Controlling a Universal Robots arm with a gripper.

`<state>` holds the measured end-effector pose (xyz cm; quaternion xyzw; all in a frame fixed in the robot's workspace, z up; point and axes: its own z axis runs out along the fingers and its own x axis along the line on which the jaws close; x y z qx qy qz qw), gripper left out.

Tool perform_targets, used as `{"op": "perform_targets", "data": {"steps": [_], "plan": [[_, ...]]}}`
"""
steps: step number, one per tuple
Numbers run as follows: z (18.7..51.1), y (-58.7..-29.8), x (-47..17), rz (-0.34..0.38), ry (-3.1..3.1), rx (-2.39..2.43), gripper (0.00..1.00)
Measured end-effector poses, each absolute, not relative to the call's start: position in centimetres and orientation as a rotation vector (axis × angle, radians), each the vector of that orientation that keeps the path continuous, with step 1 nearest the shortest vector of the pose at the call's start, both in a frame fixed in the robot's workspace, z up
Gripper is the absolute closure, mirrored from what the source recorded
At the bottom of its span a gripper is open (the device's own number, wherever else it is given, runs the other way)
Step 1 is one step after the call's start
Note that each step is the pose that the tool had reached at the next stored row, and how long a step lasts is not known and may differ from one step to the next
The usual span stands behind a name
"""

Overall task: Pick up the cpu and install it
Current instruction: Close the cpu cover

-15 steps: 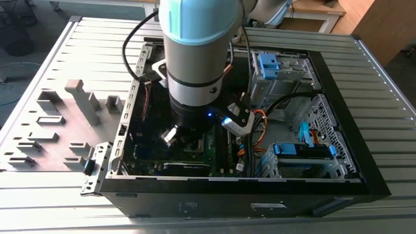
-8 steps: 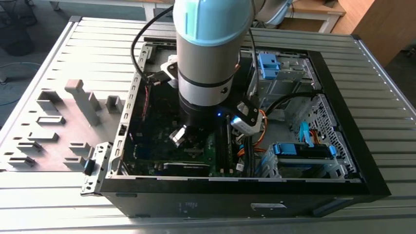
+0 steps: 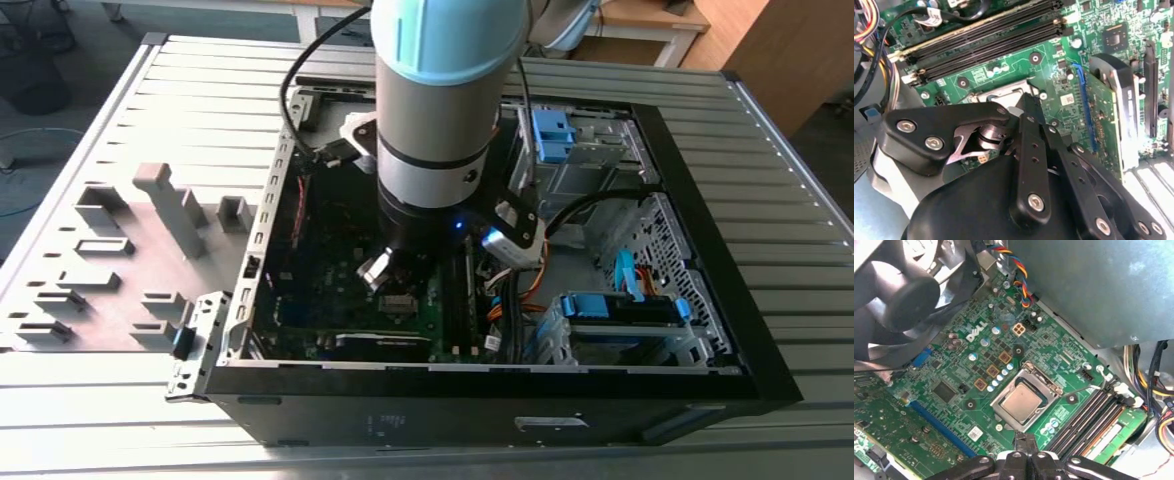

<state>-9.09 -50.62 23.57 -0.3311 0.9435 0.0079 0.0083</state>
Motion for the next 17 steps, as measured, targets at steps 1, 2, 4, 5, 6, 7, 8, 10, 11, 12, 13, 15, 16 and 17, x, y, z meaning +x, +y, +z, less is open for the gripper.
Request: {"op": "perform_targets", "data": {"steps": [1,2,4,5,6,7,8,10,11,12,13,15,16,17], "plan": [[23.56,-50.62,-9.09,0.025,2.944,-1.048,0.89],[23.55,-50.62,-9.09,0.025,2.936,-1.071,0.89],[23.50,-50.62,-9.09,0.025,2.917,-1.124,0.89],[23.48,-50.62,-9.08,0.025,2.906,-1.150,0.89],[23.46,-50.62,-9.08,0.026,2.895,-1.179,0.89],[23.44,-50.62,-9.09,0.026,2.885,-1.205,0.89],[23.42,-50.62,-9.09,0.026,2.874,-1.231,0.89],[23.40,-50.62,-9.08,0.027,2.852,-1.281,0.89],[23.38,-50.62,-9.09,0.027,2.842,-1.303,0.89],[23.37,-50.62,-9.08,0.028,2.831,-1.327,0.89],[23.36,-50.62,-9.08,0.029,2.819,-1.351,0.89],[23.33,-50.62,-9.08,0.030,2.796,-1.398,0.89],[23.32,-50.62,-9.09,0.031,2.784,-1.422,0.89],[23.31,-50.62,-9.08,0.031,2.772,-1.447,0.89]]}}
